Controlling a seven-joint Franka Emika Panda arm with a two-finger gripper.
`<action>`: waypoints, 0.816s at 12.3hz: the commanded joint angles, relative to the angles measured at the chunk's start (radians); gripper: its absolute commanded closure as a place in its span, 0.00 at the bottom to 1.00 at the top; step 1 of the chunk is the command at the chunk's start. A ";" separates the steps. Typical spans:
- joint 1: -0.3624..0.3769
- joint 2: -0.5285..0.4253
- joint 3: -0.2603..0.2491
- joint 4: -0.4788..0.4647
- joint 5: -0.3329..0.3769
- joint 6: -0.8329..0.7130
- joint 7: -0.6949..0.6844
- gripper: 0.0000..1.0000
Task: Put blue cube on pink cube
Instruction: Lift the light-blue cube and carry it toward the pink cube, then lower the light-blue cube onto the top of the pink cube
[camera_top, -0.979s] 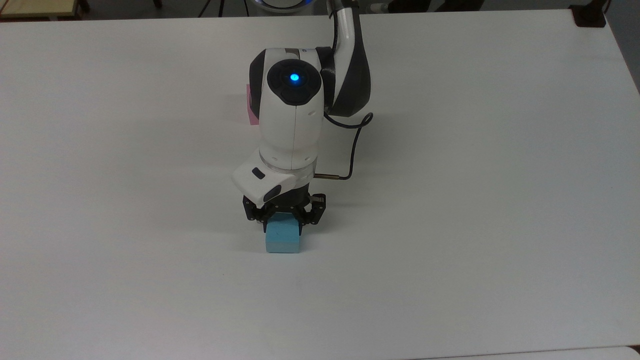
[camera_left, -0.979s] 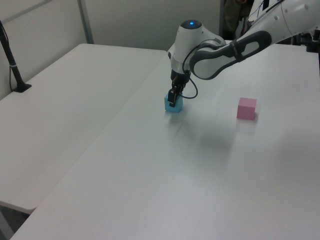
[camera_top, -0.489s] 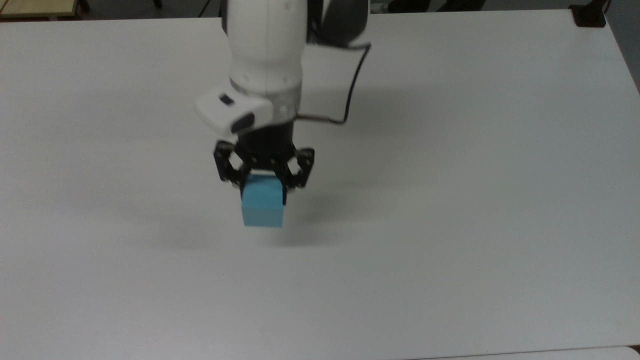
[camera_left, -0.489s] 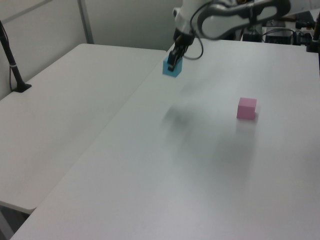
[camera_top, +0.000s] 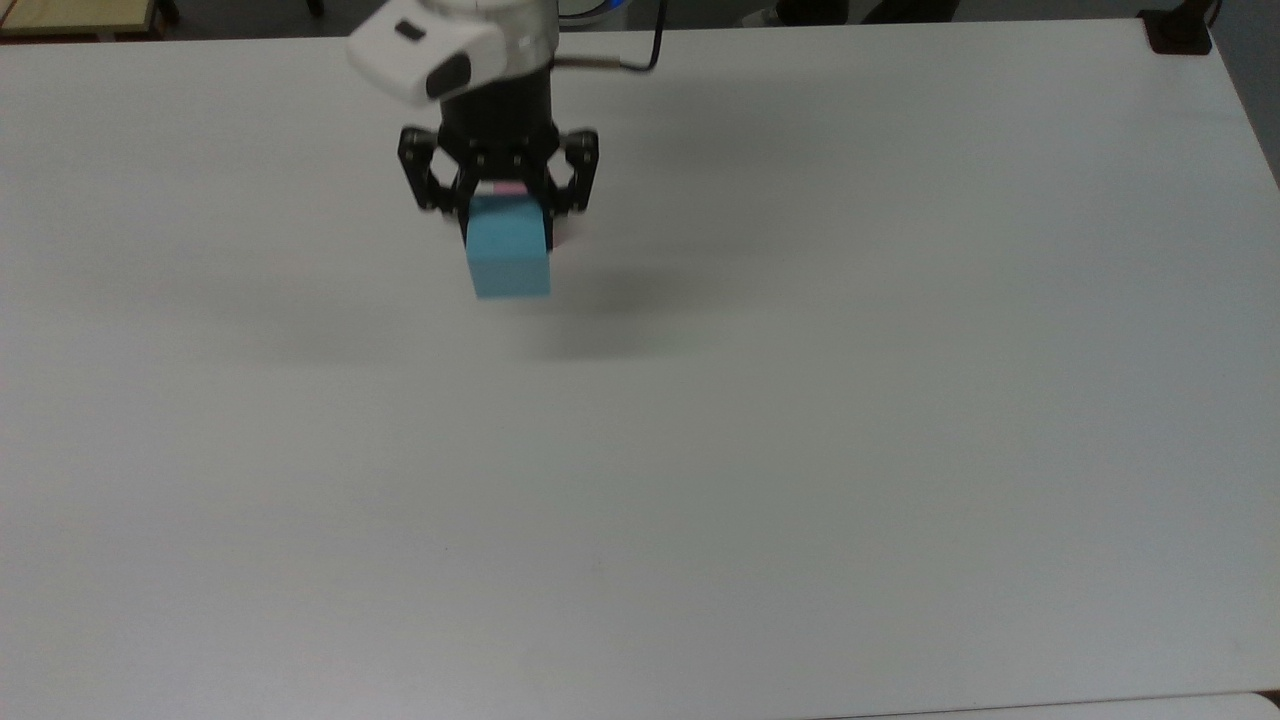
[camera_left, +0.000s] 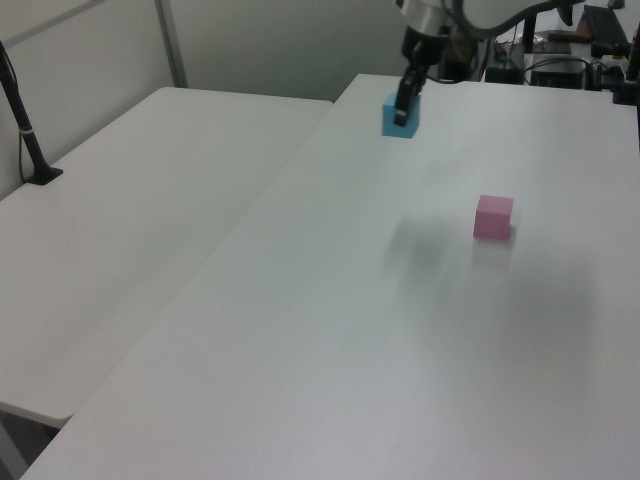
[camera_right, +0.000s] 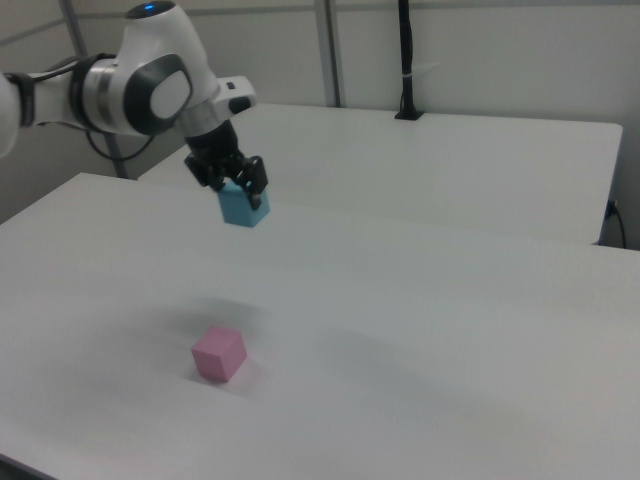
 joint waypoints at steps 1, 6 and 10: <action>0.022 -0.283 0.000 -0.329 0.019 -0.005 -0.029 0.64; 0.022 -0.374 0.017 -0.495 0.007 0.006 -0.028 0.64; 0.009 -0.360 0.011 -0.547 -0.027 0.041 -0.029 0.64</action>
